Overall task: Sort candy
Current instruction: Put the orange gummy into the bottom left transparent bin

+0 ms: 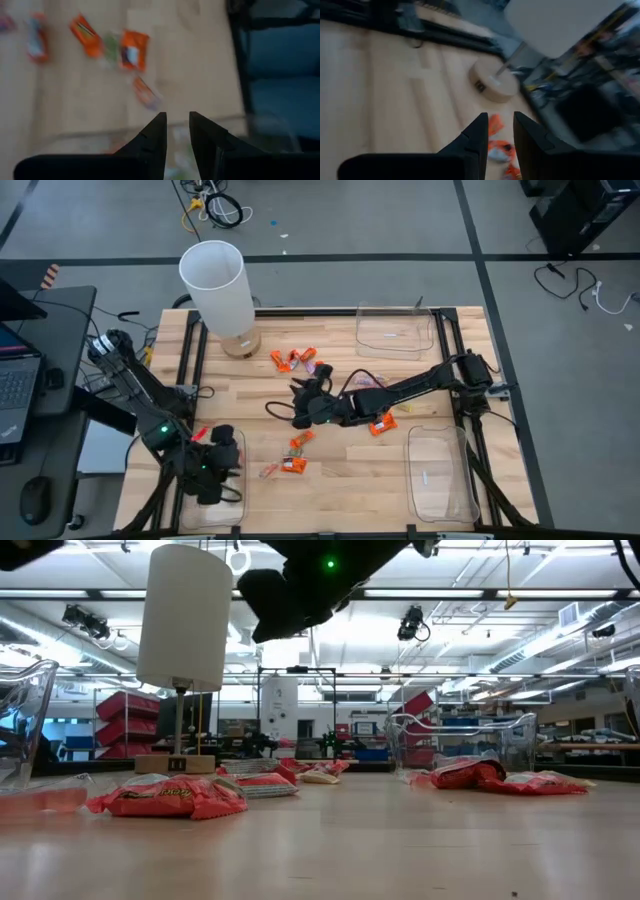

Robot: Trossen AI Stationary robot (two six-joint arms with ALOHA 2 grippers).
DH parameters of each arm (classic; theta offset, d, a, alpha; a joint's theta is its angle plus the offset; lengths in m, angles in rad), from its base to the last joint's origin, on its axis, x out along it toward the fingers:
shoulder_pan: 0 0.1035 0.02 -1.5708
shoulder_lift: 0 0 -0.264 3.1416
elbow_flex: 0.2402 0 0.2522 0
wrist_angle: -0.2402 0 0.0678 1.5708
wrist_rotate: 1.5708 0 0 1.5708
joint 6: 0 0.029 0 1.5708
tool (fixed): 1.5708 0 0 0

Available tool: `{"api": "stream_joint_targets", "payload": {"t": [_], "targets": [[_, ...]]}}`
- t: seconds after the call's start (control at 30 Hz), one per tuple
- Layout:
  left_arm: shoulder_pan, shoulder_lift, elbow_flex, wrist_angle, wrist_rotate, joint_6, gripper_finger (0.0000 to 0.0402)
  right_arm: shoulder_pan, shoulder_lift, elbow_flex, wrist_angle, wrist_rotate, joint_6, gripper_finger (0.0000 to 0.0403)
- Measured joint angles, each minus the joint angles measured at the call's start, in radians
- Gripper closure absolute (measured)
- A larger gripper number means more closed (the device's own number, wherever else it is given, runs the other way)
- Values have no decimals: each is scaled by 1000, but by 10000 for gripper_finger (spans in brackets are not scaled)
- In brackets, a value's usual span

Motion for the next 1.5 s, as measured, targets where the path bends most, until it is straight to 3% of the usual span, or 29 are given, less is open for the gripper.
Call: {"api": "stream_joint_targets", "payload": {"t": [0.13, 0.33, 0.47, 0.73, 1.0, 1.2, 1.5], "targets": [[44, 0, 0, 1, -42, 112, 316, -20, -27, 0, -76, -229, 61, 325], [111, 0, 0, 1, -177, 281, 316, -33, -26, 0, -44, -595, 50, 325], [140, 0, 0, 0, -321, 349, 316, -19, -25, 0, 3, -709, 50, 325], [151, 0, 0, -17, -483, 366, 316, 70, -24, 1, 64, -661, 53, 325], [151, 0, 0, 27, -554, 376, 316, 135, -24, 1, 118, -560, 68, 325], [139, -9, 20, 55, -522, 362, 316, 147, 56, 1, 222, -555, 71, 325], [52, -13, 214, -55, -475, 260, 316, 147, 117, 0, 264, -559, 120, 325]]}}
